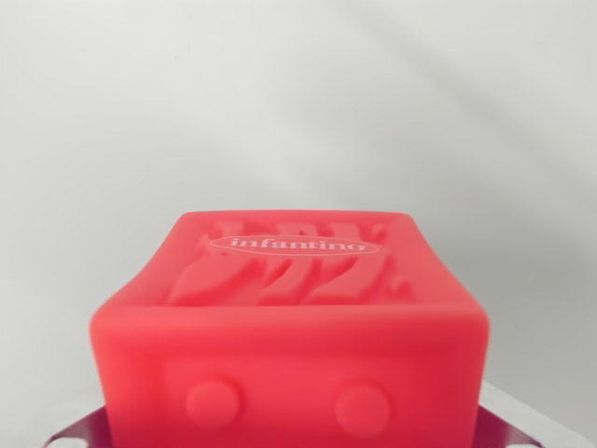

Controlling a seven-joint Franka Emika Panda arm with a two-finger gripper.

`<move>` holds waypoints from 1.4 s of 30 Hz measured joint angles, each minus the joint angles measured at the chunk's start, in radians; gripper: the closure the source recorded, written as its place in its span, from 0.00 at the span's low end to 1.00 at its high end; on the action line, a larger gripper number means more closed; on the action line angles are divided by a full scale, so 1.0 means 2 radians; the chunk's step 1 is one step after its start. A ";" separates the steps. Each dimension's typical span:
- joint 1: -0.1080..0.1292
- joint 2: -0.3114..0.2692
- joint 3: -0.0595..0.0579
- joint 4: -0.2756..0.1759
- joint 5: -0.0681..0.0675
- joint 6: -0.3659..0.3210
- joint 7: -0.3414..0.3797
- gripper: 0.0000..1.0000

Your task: Destack cube

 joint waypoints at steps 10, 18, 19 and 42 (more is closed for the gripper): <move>-0.014 0.009 -0.003 0.007 0.005 0.002 -0.037 1.00; -0.026 0.017 -0.005 0.014 0.008 0.003 -0.067 1.00; -0.028 0.018 -0.006 0.014 0.009 0.003 -0.069 1.00; -0.036 0.109 0.011 0.020 0.057 0.085 -0.106 1.00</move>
